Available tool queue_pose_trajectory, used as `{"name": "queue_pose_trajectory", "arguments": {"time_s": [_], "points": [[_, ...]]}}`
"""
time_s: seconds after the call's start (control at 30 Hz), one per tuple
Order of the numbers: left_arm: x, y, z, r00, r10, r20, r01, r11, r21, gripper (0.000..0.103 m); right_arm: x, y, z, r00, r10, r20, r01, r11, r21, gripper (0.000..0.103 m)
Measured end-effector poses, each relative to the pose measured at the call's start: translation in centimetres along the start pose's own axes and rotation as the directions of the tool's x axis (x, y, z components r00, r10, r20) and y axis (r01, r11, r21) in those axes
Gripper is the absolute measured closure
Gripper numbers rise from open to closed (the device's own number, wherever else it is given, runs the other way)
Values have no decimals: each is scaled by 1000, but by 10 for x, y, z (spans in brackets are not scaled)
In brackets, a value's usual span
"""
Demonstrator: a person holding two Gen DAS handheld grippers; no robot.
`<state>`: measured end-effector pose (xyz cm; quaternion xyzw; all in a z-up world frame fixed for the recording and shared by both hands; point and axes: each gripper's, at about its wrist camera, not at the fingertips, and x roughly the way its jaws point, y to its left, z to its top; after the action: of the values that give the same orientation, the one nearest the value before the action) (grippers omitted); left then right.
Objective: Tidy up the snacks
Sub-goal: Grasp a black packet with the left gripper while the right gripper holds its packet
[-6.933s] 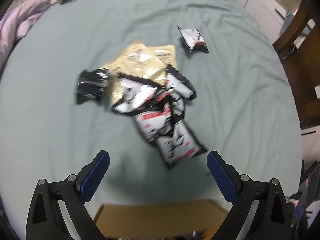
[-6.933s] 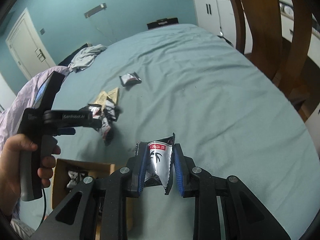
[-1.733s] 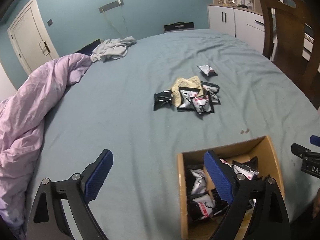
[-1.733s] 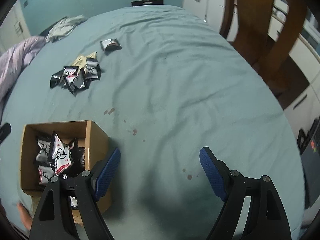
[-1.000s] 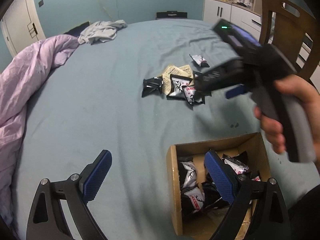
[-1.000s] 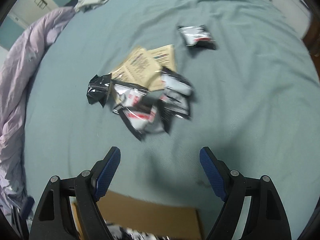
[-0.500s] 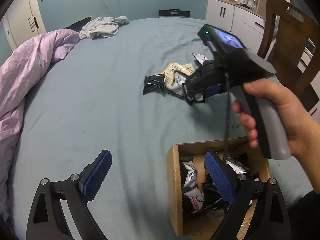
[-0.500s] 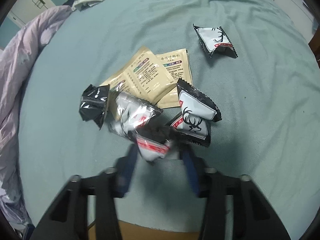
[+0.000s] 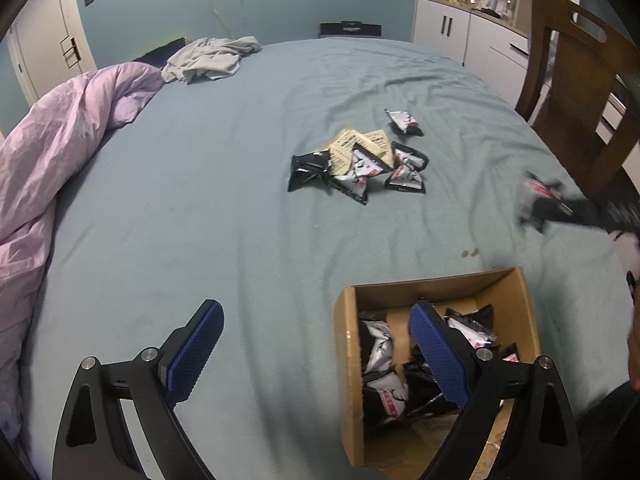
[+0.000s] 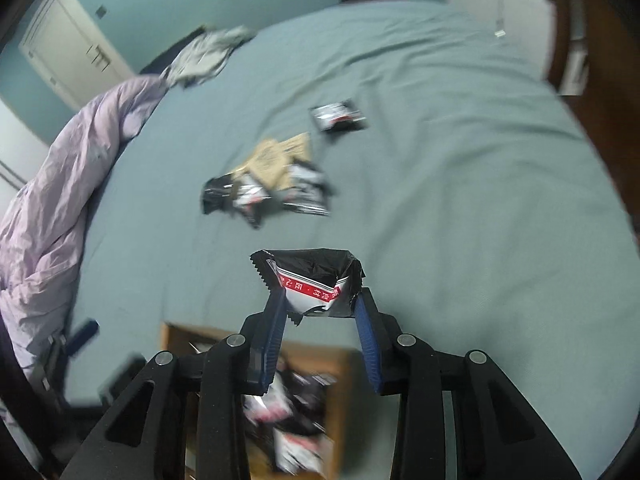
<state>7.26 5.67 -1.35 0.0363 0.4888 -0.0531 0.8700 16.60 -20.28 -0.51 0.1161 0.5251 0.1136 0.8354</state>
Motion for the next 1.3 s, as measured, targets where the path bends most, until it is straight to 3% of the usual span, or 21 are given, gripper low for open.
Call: {"name": "queue_pose_trajectory", "arguments": {"time_s": [0.1,0.2,0.43,0.6,0.73,0.8,0.93,0.97,1.0,1.07,1.3], "points": [[1,-4,7,1000,-12,-2,12,1000,18,7,-20,-20,-27,998,-36,42,35,999,36,70],[12,-6,22,1000,14,-14,-13,999,46,7,-17,-36,-41,999,-3,51,-2,995,97,70],[76,11,82,996,41,-75,-40,999,7,7,-9,-43,-35,994,-13,109,-2,991,137,70],[134,31,114,985,100,-142,-109,992,-57,7,5,-55,-42,998,26,61,-36,987,158,70],[165,34,127,983,101,-151,-114,991,-76,7,13,-56,-34,998,42,41,-47,988,149,70],[178,29,132,983,84,-161,-96,993,-67,7,17,-55,-31,998,46,33,-50,989,137,70],[201,16,138,976,116,-184,-117,993,5,9,23,-54,-29,999,41,23,-44,991,123,70],[205,16,139,975,112,-191,-112,994,11,23,24,-55,-29,999,41,22,-43,991,124,70],[209,15,139,975,87,-206,-87,996,10,52,24,-56,-28,999,41,22,-44,991,127,70],[209,18,140,978,-2,-207,-6,999,-39,74,22,-57,-29,999,37,28,-41,990,134,70],[169,29,126,981,-18,-195,1,996,-87,80,21,-55,-33,999,18,50,-25,991,134,70]]}}
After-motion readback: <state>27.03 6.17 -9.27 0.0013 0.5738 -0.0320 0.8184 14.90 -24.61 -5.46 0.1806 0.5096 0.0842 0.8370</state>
